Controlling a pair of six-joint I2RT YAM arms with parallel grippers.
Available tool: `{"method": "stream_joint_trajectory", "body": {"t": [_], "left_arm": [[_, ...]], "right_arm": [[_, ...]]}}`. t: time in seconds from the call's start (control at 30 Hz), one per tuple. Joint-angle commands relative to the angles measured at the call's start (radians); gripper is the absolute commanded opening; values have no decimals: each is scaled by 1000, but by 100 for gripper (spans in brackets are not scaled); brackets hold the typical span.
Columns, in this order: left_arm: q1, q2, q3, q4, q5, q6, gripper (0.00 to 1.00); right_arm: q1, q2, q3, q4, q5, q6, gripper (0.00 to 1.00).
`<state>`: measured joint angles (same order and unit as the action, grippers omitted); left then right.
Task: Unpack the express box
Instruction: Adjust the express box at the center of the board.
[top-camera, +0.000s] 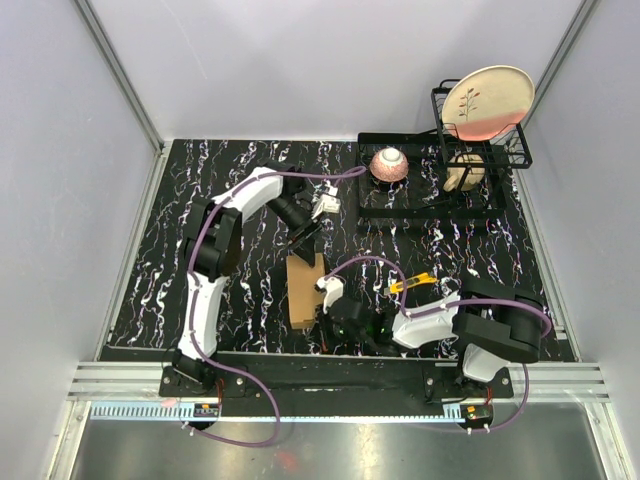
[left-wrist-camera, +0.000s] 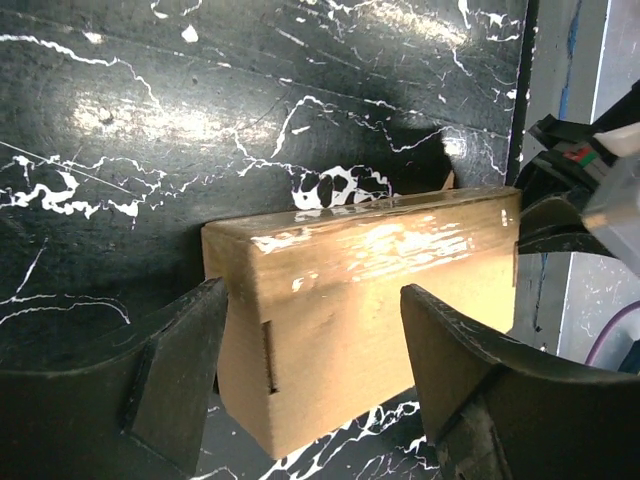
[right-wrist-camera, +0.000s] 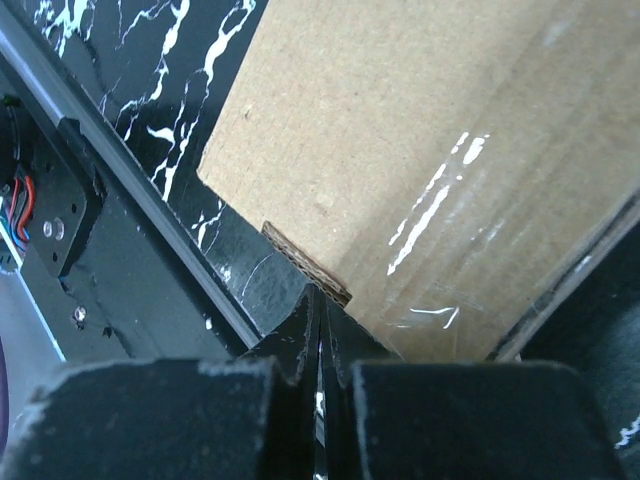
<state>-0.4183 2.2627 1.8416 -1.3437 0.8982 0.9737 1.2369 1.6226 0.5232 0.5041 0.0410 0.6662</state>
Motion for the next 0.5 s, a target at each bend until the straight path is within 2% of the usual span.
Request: {"method": "stream_joint_trajectory", "body": {"t": [0.0, 0.17, 0.47], "left_arm": [[-25, -176, 5, -203, 8, -16, 72], [-56, -262, -47, -204, 25, -29, 72], [-33, -287, -160, -203, 28, 13, 70]], "right_arm": [[-36, 16, 14, 43, 62, 41, 0], [-79, 32, -3, 92, 77, 85, 0], [-109, 22, -91, 169, 80, 182, 0]]}}
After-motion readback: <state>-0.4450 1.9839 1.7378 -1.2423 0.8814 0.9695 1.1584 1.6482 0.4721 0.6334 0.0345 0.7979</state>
